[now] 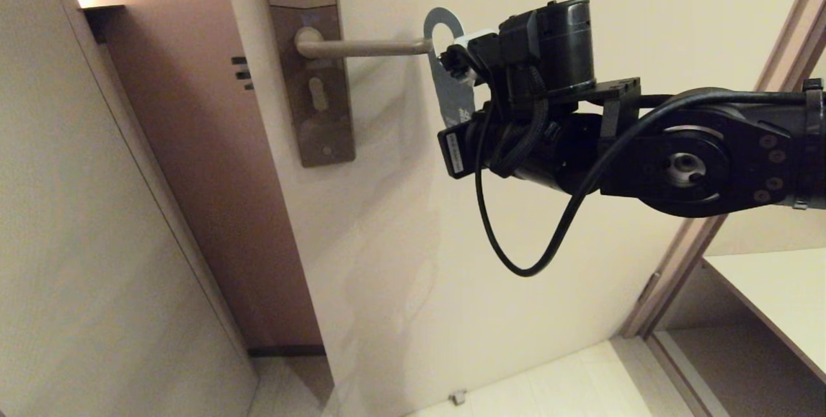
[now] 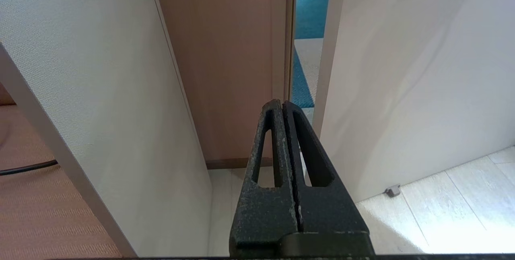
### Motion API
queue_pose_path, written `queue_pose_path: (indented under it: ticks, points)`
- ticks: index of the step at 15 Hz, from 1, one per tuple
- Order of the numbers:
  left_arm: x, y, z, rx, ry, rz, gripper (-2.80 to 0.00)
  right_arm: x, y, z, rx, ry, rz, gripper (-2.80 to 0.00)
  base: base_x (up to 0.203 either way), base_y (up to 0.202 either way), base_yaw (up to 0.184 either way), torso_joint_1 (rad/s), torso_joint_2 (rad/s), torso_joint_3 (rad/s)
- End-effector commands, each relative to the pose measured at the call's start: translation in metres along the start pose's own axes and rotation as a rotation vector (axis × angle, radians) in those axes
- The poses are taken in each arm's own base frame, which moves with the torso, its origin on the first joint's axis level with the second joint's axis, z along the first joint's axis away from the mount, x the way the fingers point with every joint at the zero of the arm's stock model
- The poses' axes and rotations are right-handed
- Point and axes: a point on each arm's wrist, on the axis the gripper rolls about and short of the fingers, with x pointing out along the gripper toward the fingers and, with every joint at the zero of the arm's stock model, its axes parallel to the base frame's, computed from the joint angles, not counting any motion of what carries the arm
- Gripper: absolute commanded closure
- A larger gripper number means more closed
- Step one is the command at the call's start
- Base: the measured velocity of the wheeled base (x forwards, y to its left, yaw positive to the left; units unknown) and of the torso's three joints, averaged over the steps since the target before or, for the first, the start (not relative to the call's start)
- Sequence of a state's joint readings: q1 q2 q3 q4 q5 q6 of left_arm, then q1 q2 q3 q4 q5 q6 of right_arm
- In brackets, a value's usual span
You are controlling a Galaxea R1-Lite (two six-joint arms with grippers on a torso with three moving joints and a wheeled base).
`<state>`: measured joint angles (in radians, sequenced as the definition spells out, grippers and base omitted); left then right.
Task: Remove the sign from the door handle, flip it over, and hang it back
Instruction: Hang the sign back with the other side facing out
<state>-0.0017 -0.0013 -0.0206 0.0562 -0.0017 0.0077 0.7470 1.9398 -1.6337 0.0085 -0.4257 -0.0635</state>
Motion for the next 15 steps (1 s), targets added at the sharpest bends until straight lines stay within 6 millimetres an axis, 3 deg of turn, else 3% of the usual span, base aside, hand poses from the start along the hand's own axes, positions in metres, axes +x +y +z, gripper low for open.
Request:
queue_pose_path:
  ticks: [1,15]
  points:
    - [0.0,0.0,0.0,0.0,0.001,0.0,0.0,0.001,0.003,0.0,-0.003,0.001,0.002,0.0,0.0,0.0,0.0,0.0,0.0,0.0]
    - [0.0,0.0,0.0,0.0,0.002,0.0,0.0,0.002,0.033,-0.003,-0.027,0.0,0.025,0.0,0.0,0.0,0.0,0.0,0.0,0.0]
